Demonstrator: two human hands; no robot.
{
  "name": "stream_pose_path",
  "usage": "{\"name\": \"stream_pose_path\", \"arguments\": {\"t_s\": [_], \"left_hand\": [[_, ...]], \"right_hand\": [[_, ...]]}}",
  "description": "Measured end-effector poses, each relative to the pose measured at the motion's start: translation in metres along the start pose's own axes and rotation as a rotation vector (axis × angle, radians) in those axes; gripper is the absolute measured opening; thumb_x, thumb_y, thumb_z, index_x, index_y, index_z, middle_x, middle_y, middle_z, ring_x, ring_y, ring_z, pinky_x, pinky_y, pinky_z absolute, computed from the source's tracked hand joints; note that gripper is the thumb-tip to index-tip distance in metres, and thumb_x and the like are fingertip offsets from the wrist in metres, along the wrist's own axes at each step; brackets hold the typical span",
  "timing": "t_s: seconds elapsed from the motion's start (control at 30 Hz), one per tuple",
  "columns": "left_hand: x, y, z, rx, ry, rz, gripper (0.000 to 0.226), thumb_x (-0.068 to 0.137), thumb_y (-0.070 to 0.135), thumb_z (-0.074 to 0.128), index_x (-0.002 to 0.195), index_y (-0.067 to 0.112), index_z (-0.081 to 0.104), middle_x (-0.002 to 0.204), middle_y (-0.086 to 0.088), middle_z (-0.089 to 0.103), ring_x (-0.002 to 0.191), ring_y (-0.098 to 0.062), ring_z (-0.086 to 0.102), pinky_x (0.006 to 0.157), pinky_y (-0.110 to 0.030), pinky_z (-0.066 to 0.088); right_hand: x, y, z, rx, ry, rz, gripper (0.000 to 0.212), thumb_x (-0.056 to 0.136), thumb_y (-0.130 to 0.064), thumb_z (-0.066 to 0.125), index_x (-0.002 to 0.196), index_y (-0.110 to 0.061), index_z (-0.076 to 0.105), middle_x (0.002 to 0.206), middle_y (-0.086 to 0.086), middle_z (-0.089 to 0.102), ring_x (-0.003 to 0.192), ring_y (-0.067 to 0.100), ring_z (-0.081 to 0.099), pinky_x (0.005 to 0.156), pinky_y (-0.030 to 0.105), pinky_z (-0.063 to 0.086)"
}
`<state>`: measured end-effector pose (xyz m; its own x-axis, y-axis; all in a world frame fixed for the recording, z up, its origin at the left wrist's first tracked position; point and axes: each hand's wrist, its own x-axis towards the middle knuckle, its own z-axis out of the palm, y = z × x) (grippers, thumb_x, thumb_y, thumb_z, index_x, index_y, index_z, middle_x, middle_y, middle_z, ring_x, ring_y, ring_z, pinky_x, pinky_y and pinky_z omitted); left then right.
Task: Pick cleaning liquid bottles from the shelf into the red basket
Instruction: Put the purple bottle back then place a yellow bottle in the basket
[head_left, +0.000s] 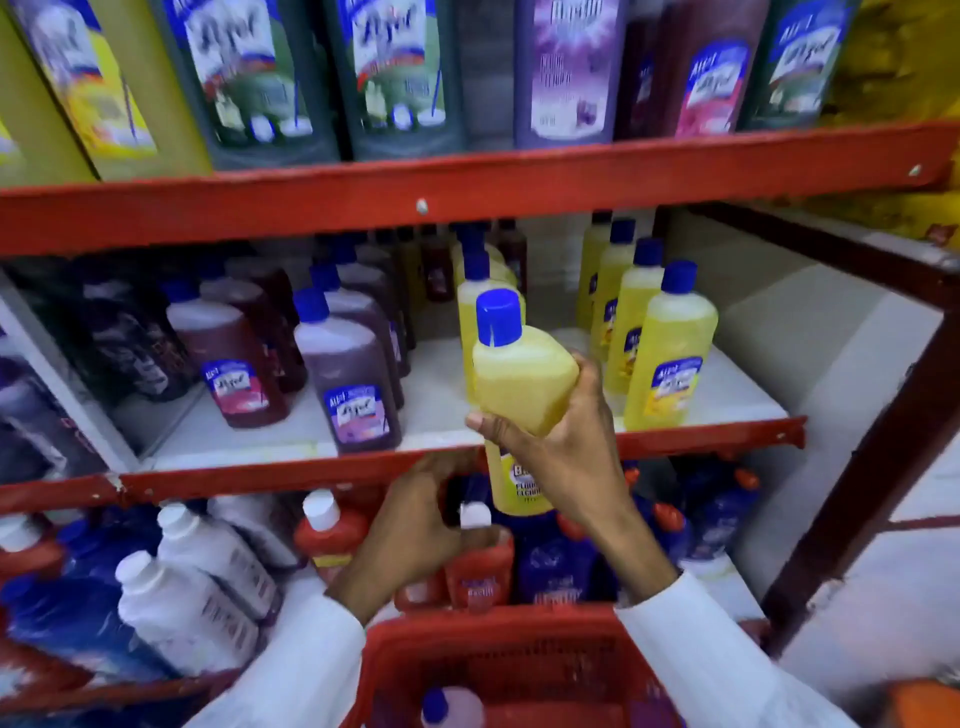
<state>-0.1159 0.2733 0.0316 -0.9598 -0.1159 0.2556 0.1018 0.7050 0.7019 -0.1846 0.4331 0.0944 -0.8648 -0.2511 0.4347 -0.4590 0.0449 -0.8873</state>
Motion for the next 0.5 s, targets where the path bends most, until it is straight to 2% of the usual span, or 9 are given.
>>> {"name": "stream_pose_path", "arguments": {"t_s": [0.1, 0.2, 0.27, 0.3, 0.33, 0.4, 0.43, 0.5], "left_hand": [[-0.016, 0.009, 0.027, -0.368, -0.041, -0.065, 0.06, 0.06, 0.032, 0.089, 0.113, 0.035, 0.061, 0.111, 0.01, 0.074, 0.105, -0.009, 0.068, 0.092, -0.03, 0.056], [-0.035, -0.006, 0.07, -0.502, 0.0, -0.17, 0.048, 0.064, 0.011, 0.089, 0.105, 0.024, 0.066, 0.098, 0.003, 0.077, 0.088, -0.012, 0.071, 0.081, -0.034, 0.06], [-0.053, -0.026, 0.1, -0.522, -0.03, -0.256, 0.044, 0.065, 0.002, 0.087, 0.103, 0.012, 0.069, 0.097, -0.003, 0.078, 0.085, -0.011, 0.07, 0.079, -0.035, 0.06], [-0.063, -0.037, 0.115, -0.519, -0.052, -0.289, 0.043, 0.064, -0.001, 0.086, 0.103, 0.008, 0.07, 0.096, -0.002, 0.079, 0.084, -0.008, 0.07, 0.078, -0.031, 0.06], [-0.071, -0.047, 0.13, -0.505, -0.068, -0.314, 0.043, 0.063, -0.002, 0.087, 0.103, 0.007, 0.071, 0.095, 0.001, 0.079, 0.084, -0.005, 0.07, 0.077, -0.026, 0.058], [-0.088, -0.065, 0.16, -0.439, -0.068, -0.387, 0.046, 0.06, 0.007, 0.09, 0.1, 0.02, 0.073, 0.092, 0.01, 0.079, 0.086, -0.001, 0.071, 0.078, -0.023, 0.058], [-0.094, -0.073, 0.172, -0.401, -0.071, -0.429, 0.045, 0.058, 0.011, 0.092, 0.097, 0.025, 0.074, 0.091, 0.011, 0.079, 0.088, -0.004, 0.072, 0.078, -0.026, 0.059], [-0.106, -0.092, 0.201, -0.363, -0.118, -0.527, 0.038, 0.058, 0.011, 0.092, 0.09, 0.019, 0.074, 0.092, 0.0, 0.079, 0.087, -0.013, 0.073, 0.077, -0.028, 0.059]], "right_hand": [[-0.026, 0.025, -0.008, -0.033, -0.075, 0.052, 0.08, 0.063, -0.039, 0.092, 0.123, -0.03, 0.039, 0.112, -0.017, 0.06, 0.102, -0.008, 0.06, 0.077, 0.014, 0.052], [-0.057, 0.059, -0.018, -0.091, -0.198, 0.125, 0.072, 0.067, -0.032, 0.091, 0.123, -0.027, 0.046, 0.11, -0.02, 0.063, 0.098, -0.015, 0.06, 0.076, 0.007, 0.048], [-0.08, 0.084, -0.025, -0.164, -0.287, 0.178, 0.07, 0.066, -0.032, 0.091, 0.123, -0.028, 0.051, 0.11, -0.015, 0.067, 0.098, -0.009, 0.062, 0.081, 0.015, 0.051], [-0.091, 0.097, -0.029, -0.2, -0.336, 0.21, 0.071, 0.063, -0.036, 0.091, 0.123, -0.026, 0.055, 0.11, -0.009, 0.069, 0.1, 0.001, 0.065, 0.084, 0.022, 0.053], [-0.1, 0.11, -0.032, -0.234, -0.388, 0.238, 0.074, 0.059, -0.043, 0.09, 0.123, -0.024, 0.058, 0.111, -0.005, 0.071, 0.1, 0.009, 0.067, 0.085, 0.027, 0.054], [-0.118, 0.141, -0.038, -0.299, -0.477, 0.276, 0.078, 0.055, -0.052, 0.083, 0.123, -0.02, 0.063, 0.111, -0.002, 0.074, 0.098, 0.013, 0.068, 0.085, 0.026, 0.052], [-0.125, 0.155, -0.04, -0.327, -0.499, 0.293, 0.078, 0.055, -0.05, 0.084, 0.124, -0.019, 0.064, 0.111, -0.002, 0.075, 0.098, 0.014, 0.069, 0.086, 0.026, 0.052], [-0.141, 0.187, -0.041, -0.373, -0.527, 0.358, 0.072, 0.056, -0.034, 0.091, 0.122, -0.016, 0.067, 0.111, 0.001, 0.076, 0.1, 0.016, 0.07, 0.089, 0.03, 0.053]]}}
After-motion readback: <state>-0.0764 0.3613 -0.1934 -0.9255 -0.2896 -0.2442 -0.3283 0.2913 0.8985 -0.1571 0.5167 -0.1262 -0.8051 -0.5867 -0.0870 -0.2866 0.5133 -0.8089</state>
